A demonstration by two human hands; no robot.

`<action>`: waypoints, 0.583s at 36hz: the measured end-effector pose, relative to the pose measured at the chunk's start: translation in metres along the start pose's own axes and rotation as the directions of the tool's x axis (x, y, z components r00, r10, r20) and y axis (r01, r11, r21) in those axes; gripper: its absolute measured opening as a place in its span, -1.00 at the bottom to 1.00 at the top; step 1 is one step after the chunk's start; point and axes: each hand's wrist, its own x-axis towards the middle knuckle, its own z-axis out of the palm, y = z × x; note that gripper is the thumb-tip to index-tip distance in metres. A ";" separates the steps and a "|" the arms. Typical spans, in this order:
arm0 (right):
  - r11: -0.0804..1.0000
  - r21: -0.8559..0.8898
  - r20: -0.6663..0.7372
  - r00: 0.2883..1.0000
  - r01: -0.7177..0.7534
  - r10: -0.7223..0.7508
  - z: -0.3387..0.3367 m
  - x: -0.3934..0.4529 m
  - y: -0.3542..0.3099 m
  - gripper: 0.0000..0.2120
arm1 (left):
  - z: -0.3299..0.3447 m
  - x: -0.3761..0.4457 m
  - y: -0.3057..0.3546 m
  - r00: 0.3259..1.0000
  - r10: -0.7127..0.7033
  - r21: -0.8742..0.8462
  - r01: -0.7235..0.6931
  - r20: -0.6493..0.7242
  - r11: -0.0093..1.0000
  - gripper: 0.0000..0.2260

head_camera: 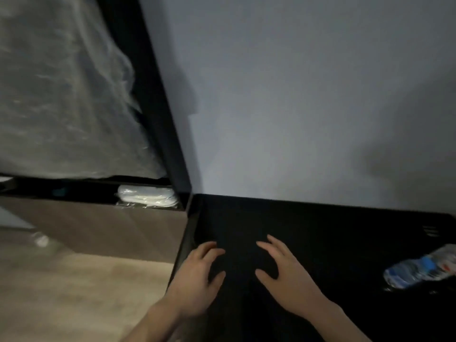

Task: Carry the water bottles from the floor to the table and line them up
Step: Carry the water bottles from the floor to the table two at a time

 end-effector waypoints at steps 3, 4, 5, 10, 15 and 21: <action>0.996 0.021 0.099 0.991 0.092 -0.094 0.013 0.014 -0.048 -0.37 | -0.026 -0.025 -0.034 0.994 -0.080 -0.015 0.079 -0.076 0.997 -0.58; 0.993 0.015 0.130 0.984 0.118 -0.119 0.018 0.019 -0.062 -0.37 | -0.032 -0.034 -0.044 0.989 -0.108 -0.023 0.106 -0.101 0.994 -0.59; 0.990 0.009 0.161 0.977 0.141 -0.141 0.022 0.023 -0.075 -0.37 | -0.038 -0.042 -0.053 0.982 -0.136 -0.043 0.132 -0.128 0.990 -0.60; 0.962 -0.001 0.299 0.919 0.271 -0.259 0.048 0.041 -0.121 -0.38 | -0.057 -0.088 -0.091 0.914 -0.289 -0.155 0.253 -0.285 0.955 -0.64; 0.916 -0.006 0.384 0.847 0.400 -0.367 0.094 0.052 -0.165 -0.37 | -0.071 -0.138 -0.128 0.820 -0.421 -0.206 0.368 -0.388 0.907 -0.63; 0.846 0.020 0.477 0.739 0.533 -0.476 0.158 0.064 -0.243 -0.38 | -0.103 -0.199 -0.184 0.690 -0.539 -0.263 0.474 -0.483 0.841 -0.63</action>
